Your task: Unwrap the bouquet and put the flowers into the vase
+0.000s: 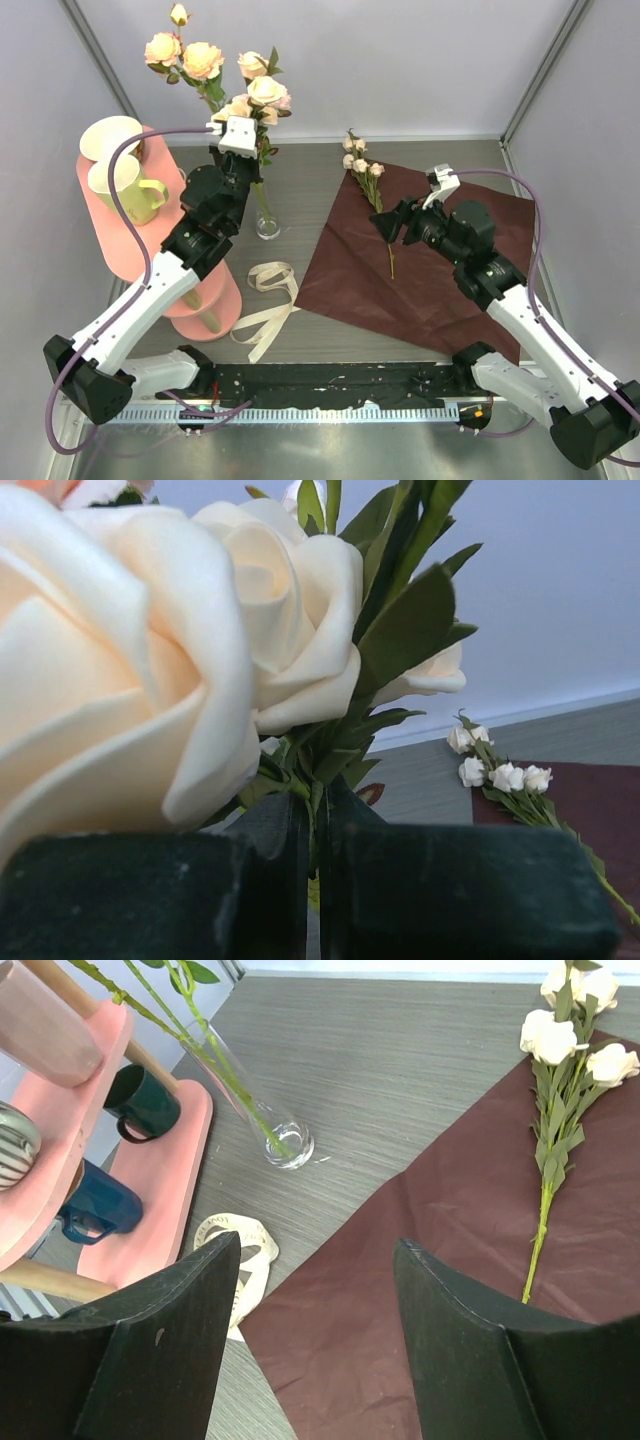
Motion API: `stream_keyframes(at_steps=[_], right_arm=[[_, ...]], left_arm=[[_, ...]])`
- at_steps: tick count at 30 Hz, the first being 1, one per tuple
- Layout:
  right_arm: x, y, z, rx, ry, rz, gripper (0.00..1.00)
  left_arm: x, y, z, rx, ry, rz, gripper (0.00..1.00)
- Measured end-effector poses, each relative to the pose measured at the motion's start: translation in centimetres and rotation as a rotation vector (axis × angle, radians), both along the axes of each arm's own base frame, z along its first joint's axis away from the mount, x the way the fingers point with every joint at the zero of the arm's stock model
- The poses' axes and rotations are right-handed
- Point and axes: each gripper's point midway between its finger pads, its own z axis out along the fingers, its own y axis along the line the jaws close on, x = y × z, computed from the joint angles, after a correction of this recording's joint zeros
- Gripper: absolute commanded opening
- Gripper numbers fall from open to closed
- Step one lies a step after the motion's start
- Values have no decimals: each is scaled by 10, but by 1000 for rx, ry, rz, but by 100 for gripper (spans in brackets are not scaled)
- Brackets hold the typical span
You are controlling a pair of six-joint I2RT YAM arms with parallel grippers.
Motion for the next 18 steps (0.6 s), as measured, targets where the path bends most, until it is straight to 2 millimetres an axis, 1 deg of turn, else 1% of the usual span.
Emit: stream_keyframes(at_steps=[3, 8, 18], right_arm=[[3, 2, -10, -5, 27, 0, 68], [8, 6, -23, -11, 65, 1, 68], [21, 8, -69, -64, 202, -32, 68]], left_arm=[[-1, 1, -10, -10, 15, 4, 6], [-1, 2, -20, -28, 30, 7, 6], [1, 3, -33, -67, 55, 24, 6]])
